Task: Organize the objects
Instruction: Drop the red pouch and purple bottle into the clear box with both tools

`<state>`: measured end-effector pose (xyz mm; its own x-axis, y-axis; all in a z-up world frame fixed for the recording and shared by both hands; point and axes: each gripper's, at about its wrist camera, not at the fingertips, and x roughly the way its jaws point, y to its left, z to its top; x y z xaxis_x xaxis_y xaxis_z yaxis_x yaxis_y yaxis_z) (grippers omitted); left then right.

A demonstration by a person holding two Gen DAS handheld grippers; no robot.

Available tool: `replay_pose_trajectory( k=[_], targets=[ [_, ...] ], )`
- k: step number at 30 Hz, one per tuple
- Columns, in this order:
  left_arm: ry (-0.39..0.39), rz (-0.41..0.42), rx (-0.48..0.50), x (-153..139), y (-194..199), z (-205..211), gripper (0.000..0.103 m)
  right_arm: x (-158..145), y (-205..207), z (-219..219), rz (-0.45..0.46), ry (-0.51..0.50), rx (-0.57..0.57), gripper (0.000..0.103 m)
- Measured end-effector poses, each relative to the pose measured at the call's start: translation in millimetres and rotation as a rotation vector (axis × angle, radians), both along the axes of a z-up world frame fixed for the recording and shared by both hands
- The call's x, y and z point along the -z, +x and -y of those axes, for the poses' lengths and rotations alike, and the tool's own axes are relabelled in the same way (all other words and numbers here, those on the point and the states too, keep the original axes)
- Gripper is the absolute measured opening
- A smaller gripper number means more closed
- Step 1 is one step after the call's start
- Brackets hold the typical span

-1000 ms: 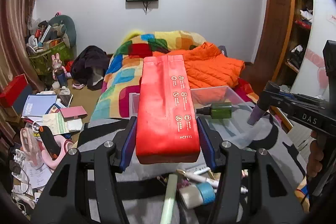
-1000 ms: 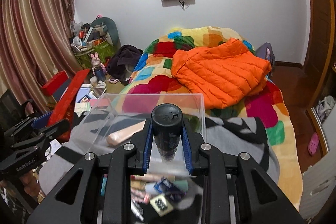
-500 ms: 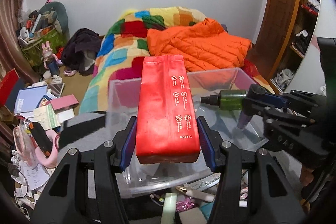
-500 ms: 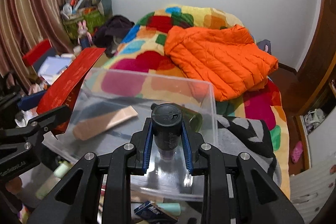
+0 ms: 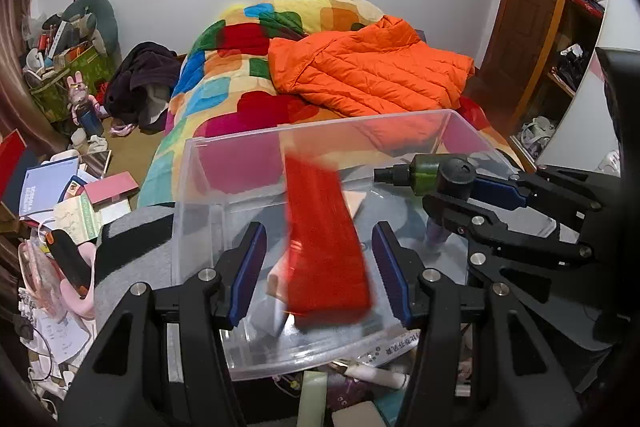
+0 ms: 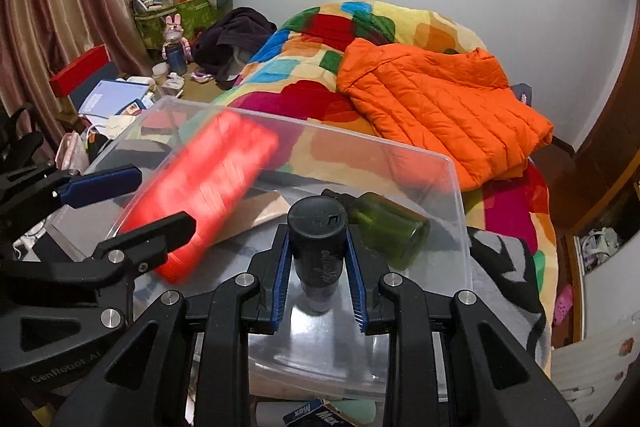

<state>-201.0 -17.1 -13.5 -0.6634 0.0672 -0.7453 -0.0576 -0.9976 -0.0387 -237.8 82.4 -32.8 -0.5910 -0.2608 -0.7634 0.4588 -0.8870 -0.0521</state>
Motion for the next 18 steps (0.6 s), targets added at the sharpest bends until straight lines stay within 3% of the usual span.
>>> replay_pose_trajectory(
  k=[8,10,15,18],
  targets=[
    [-0.011,-0.063,-0.01,-20.0,23.5,1.9,0.069,-16.3,16.1,-16.8,-0.007,-0.062,-0.005,0.035],
    [-0.008,-0.085,-0.015,-27.4,32.7,3.4,0.077,-23.5,23.7,-24.2,-0.025,-0.075,-0.004,0.037],
    [-0.001,-0.144,-0.031,-47.6,60.1,11.1,0.09,-41.7,45.0,-47.9,-0.069,-0.12,0.008,0.056],
    [-0.012,-0.164,-0.042,-53.6,76.4,16.2,0.092,-49.5,56.7,-61.3,-0.086,-0.138,0.013,0.063]
  ],
)
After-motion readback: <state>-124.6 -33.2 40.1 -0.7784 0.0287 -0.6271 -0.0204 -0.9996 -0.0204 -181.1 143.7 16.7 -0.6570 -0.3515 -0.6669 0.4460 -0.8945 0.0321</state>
